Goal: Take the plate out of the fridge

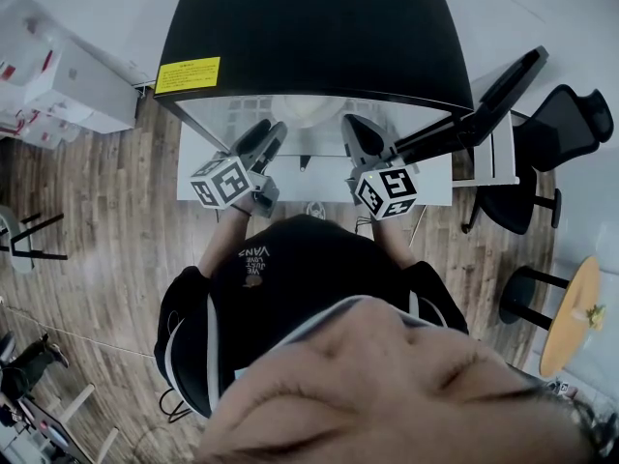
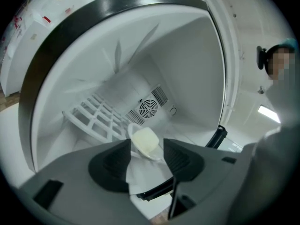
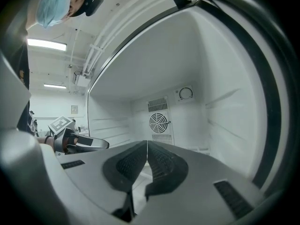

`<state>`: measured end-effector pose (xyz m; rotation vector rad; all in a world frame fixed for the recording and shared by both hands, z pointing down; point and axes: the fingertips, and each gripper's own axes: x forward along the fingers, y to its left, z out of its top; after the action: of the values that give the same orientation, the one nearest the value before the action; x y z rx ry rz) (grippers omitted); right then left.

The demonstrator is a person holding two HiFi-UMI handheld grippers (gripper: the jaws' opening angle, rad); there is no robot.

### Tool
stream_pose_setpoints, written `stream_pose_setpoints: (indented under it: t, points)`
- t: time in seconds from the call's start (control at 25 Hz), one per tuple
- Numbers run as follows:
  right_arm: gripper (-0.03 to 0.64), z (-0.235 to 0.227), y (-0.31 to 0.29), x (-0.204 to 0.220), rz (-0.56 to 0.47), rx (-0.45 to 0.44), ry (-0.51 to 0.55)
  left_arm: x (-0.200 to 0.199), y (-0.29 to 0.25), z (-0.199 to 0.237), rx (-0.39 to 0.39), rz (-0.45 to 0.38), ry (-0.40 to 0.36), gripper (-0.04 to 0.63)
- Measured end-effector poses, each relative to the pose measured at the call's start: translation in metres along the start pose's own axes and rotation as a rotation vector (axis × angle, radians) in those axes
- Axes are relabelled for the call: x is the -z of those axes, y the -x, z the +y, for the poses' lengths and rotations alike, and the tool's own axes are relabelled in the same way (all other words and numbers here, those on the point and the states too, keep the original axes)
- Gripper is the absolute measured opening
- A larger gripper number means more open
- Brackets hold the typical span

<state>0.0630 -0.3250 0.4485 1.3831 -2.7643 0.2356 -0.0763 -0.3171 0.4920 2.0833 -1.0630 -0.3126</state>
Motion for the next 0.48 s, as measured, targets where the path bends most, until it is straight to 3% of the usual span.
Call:
stream_pose_setpoints:
  t: [0.48]
  points:
    - [0.012, -0.004, 0.0038, 0.0011, 0.005, -0.002, -0.006, 0.003, -0.0077, -0.0016, 0.01, 0.019, 0.097, 0.206]
